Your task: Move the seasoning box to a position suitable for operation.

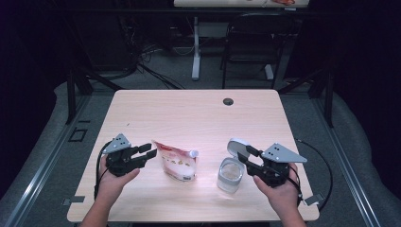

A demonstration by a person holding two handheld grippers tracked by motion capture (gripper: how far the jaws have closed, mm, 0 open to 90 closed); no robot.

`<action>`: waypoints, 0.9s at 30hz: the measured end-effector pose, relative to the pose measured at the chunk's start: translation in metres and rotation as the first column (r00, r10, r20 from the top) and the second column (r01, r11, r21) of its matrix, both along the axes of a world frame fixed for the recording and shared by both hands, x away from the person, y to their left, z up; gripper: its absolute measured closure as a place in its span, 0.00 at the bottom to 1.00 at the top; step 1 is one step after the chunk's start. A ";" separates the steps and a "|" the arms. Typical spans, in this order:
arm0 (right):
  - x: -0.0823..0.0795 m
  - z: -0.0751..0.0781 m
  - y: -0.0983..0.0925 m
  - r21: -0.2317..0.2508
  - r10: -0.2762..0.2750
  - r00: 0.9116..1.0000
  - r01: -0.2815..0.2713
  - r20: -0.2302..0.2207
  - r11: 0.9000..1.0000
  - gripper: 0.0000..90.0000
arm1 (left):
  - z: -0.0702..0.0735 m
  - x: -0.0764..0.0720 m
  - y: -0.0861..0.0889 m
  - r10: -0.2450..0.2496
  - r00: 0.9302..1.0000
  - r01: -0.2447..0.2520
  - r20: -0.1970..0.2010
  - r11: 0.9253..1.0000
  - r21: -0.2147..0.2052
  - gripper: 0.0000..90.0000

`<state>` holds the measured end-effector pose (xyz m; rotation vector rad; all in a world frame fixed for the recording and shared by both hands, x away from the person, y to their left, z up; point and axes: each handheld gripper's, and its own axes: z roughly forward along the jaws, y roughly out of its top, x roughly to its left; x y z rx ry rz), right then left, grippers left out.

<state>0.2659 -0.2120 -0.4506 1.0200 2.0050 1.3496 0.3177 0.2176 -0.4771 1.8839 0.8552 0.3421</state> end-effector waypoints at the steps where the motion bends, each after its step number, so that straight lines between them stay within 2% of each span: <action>1: 0.000 0.001 0.002 -0.001 0.008 1.000 -0.008 0.000 1.000 0.66 | 0.000 0.000 0.000 -0.003 1.000 0.003 0.000 1.000 -0.001 0.71; 4: 0.000 0.001 0.011 -0.002 0.038 0.999 -0.038 -0.002 0.999 0.66 | 0.000 0.001 -0.002 -0.010 1.000 0.010 0.003 1.000 0.002 0.70; 6: 0.003 -0.001 0.023 -0.012 0.076 0.997 -0.076 -0.007 0.997 0.66 | 0.000 0.001 -0.004 -0.016 1.000 0.016 0.003 1.000 0.006 0.69; 13: 0.013 -0.006 0.050 -0.022 0.139 0.990 -0.139 -0.023 0.990 0.65 | 0.000 0.001 -0.008 -0.040 0.999 0.040 0.007 0.999 0.006 0.71; 20: 0.018 -0.010 0.067 -0.033 0.174 0.984 -0.175 -0.036 0.984 0.65 | 0.000 0.000 -0.008 -0.056 0.998 0.056 -0.009 0.998 -0.006 0.74; 24: 0.020 -0.012 0.074 -0.032 0.193 0.980 -0.195 -0.045 0.980 0.66 | 0.000 -0.001 -0.008 -0.055 0.998 0.055 -0.006 0.998 0.004 0.78; 27: 0.021 -0.011 0.081 -0.043 0.210 0.977 -0.212 -0.044 0.976 0.66 | -0.001 -0.001 -0.006 -0.056 0.998 0.055 -0.009 0.998 -0.010 0.81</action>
